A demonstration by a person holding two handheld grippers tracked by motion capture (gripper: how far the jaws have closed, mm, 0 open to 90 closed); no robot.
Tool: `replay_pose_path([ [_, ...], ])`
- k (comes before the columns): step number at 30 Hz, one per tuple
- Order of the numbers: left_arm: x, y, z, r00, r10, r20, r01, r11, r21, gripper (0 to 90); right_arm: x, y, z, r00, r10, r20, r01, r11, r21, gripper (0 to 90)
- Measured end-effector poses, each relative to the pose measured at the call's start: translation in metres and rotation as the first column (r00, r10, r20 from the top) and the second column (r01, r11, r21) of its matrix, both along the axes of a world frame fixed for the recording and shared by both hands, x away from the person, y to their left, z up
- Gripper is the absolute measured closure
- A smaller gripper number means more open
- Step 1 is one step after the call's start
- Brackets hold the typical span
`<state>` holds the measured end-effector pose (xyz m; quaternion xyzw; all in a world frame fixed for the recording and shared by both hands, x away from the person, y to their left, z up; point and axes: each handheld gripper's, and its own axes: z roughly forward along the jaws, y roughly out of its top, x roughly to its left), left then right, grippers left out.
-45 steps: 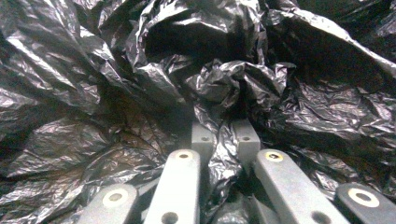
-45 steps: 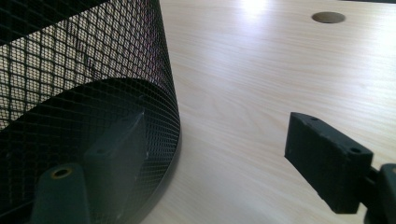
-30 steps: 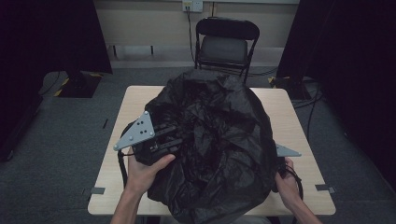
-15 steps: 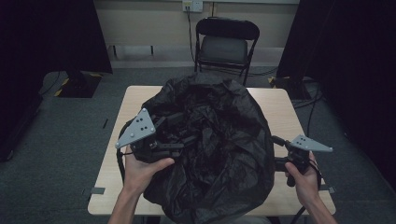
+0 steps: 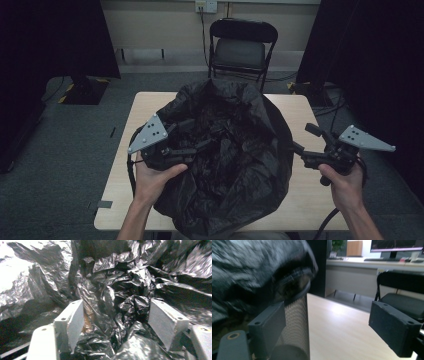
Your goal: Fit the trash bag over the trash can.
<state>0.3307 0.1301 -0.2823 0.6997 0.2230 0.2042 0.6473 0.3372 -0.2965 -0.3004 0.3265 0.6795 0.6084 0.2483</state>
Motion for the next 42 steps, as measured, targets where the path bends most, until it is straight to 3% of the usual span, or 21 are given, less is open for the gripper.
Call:
replay_pose_path([
  [8, 0.006, -0.001, 0.000, 1.0000, -0.004, -0.004, 0.004, 1.0000, -0.008, 28.6, -0.005, -0.011, 0.035, 0.9963, -0.016, 0.085, 0.013, 0.999, 0.040, 23.9],
  [10, 0.008, -0.002, -0.002, 0.9999, -0.007, -0.009, 0.007, 0.9998, -0.018, 28.6, -0.005, -0.010, 0.036, 0.9958, 0.030, 0.086, -0.036, 0.997, 0.069, 25.1],
  [15, 0.009, -0.005, -0.002, 1.0000, -0.007, -0.005, 0.007, 0.9998, -0.016, 28.6, -0.007, 0.014, 0.035, 0.9843, 0.139, 0.109, -0.144, 0.989, 0.044, 25.0],
  [22, 0.010, -0.004, -0.003, 0.9998, -0.017, -0.006, 0.017, 0.9992, -0.036, 28.7, 0.000, 0.037, 0.022, 0.9717, 0.233, 0.041, -0.234, 0.972, 0.030, 32.2],
  [23, 0.010, -0.004, -0.003, 0.9997, -0.021, -0.010, 0.021, 0.9991, -0.038, 28.7, 0.002, 0.038, 0.020, 0.9701, 0.241, 0.026, -0.242, 0.970, 0.026, 35.1],
  [26, 0.009, -0.003, -0.003, 0.9998, -0.021, -0.002, 0.021, 0.9992, -0.034, 28.9, 0.005, 0.041, 0.014, 0.9547, 0.298, 0.000, -0.298, 0.955, 0.011, 60.7],
  [30, 0.006, 0.001, -0.003, 0.9998, -0.015, 0.009, 0.015, 0.9993, -0.033, 28.3, 0.003, 0.044, 0.008, 0.9459, 0.325, -0.003, -0.325, 0.946, -0.006, 82.8],
  [32, 0.003, 0.005, -0.003, 0.9999, -0.007, 0.013, 0.007, 0.9995, -0.032, 28.3, 0.003, 0.046, 0.006, 0.9480, 0.318, -0.004, -0.318, 0.948, -0.021, 90.0],
  [35, 0.001, 0.013, -0.002, 0.9999, 0.005, 0.012, -0.004, 0.9994, -0.035, 28.3, 0.003, 0.045, 0.006, 0.9522, 0.305, 0.006, -0.305, 0.952, -0.032, 90.0],
  [42, -0.012, 0.043, 0.008, 0.9967, 0.061, 0.054, -0.058, 0.9964, -0.061, 27.7, -0.001, 0.041, 0.007, 0.9696, 0.243, 0.033, -0.241, 0.969, -0.049, 90.0],
])
